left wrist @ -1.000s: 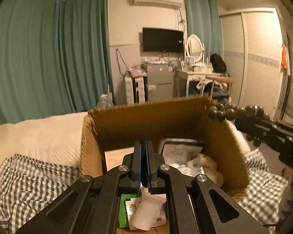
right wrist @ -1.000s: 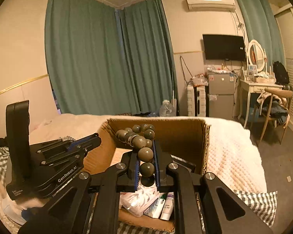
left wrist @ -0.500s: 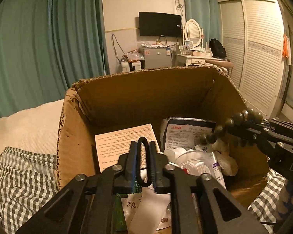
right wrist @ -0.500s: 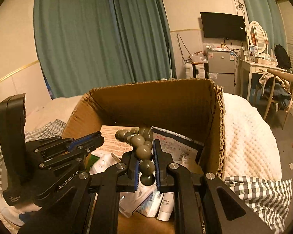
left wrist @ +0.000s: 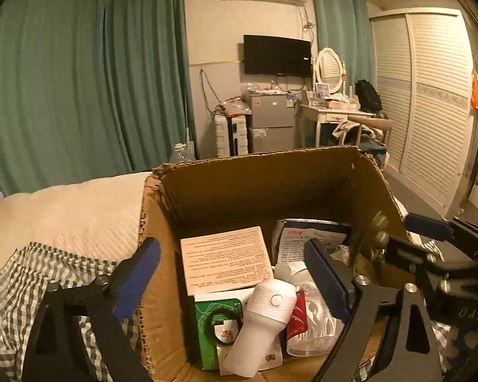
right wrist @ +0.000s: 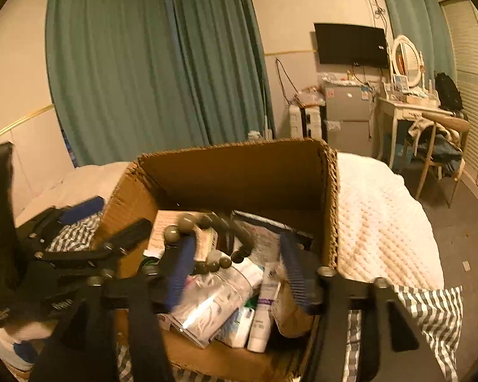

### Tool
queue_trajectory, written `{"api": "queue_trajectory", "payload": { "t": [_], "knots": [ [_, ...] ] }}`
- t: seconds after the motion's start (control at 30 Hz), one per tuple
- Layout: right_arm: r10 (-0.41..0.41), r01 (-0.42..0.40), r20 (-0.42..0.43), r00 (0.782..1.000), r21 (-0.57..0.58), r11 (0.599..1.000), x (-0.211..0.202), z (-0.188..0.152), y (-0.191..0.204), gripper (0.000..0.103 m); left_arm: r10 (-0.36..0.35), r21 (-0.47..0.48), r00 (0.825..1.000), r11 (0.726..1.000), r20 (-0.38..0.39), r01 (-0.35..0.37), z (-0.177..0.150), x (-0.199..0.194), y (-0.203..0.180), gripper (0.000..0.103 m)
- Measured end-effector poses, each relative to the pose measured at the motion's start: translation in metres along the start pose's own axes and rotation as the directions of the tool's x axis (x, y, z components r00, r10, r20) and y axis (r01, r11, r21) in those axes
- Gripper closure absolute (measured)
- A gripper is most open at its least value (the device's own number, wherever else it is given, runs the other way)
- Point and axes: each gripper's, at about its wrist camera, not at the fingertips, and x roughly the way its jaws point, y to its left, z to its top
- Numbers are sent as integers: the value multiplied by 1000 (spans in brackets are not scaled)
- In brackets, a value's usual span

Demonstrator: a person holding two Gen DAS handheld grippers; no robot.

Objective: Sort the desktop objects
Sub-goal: 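Open both grippers to drop the bracelet and ring into the box, then withdraw both grippers from the box toward the white comb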

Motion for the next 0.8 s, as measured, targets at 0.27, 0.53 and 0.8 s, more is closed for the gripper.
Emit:
{"api": "queue_trajectory", "payload": {
  "t": [0.27,0.53,0.8],
  "knots": [
    [-83,81,-61,995,-50,996,-4,2,5,12,-1,-39,1000,999,-15,1,4,-10,7,4],
    [-62,61,-21,998,-46,997,-30,5,8,12,-2,-60,1000,998,24,4,10,-44,8,4],
    [-12,14,49,999,-44,999,-68,8,18,12,-1,-83,995,996,100,9,19,-96,12,0]
  ]
}}
